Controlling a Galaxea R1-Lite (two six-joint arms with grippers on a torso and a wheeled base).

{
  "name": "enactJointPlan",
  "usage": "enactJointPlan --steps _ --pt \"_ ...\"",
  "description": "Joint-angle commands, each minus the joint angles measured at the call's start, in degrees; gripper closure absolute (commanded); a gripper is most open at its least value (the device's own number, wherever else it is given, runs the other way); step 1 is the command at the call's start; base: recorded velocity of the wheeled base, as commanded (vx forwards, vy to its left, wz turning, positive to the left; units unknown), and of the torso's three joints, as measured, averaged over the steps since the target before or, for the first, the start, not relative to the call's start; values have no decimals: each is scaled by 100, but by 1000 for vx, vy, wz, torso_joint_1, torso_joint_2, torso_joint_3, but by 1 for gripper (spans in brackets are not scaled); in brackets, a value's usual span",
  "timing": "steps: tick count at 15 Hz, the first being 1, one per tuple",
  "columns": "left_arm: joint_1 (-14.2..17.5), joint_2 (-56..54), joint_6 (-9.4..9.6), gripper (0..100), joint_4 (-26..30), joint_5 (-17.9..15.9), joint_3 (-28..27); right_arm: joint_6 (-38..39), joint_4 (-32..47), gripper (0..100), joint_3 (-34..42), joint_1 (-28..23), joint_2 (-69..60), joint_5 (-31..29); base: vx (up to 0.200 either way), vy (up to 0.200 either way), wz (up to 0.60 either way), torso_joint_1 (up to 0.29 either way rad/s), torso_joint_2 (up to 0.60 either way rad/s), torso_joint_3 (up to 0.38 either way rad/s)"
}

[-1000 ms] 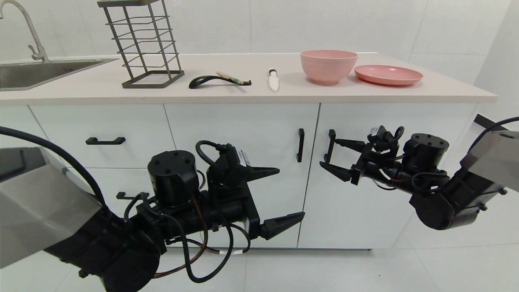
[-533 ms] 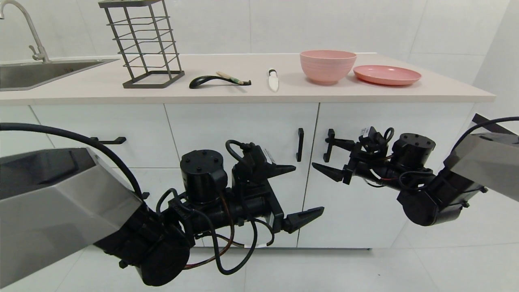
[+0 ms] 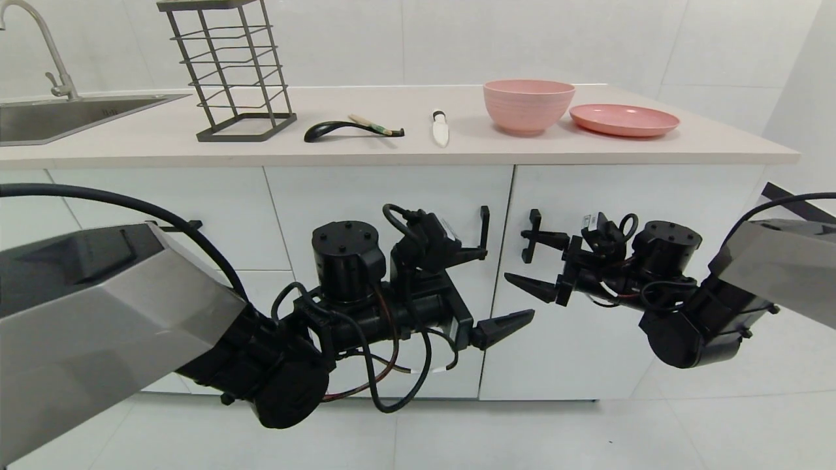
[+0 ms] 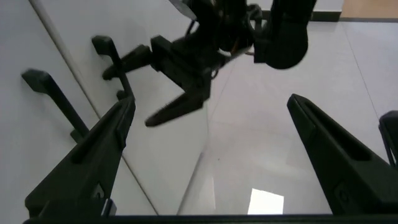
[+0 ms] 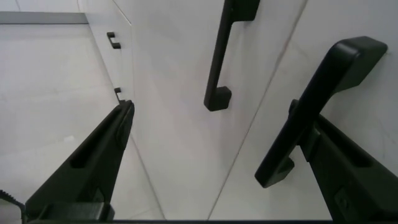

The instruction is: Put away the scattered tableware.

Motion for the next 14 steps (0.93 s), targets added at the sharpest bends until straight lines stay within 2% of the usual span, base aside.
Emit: enactJointPlan --steps 1,4,8,10,11,14 --pt "9 179 -18 0 77 -27 -412 7 -111 0 324 12 -165 182 0 0 0 0 0 0" --pt "-44 381 -18 0 86 -62 -658 7 -357 0 1141 -6 -649 455 0 0 0 0 0 0" --pt "-52 794 -18 0 112 -1 -1414 -37 -375 0 2161 -59 -1545 956 0 0 0 0 0 0" --pt "-131 996 -27 0 112 43 -1748 -37 -375 0 2416 -59 -1774 1123 0 0 0 0 0 0" --pt "-184 1242 -27 0 121 298 -2056 -37 -375 0 2627 -59 -1941 1202 0 0 0 0 0 0" --pt "-342 1550 -133 0 296 368 -2548 -72 -383 0 2820 -59 -2002 1290 0 0 0 0 0 0"
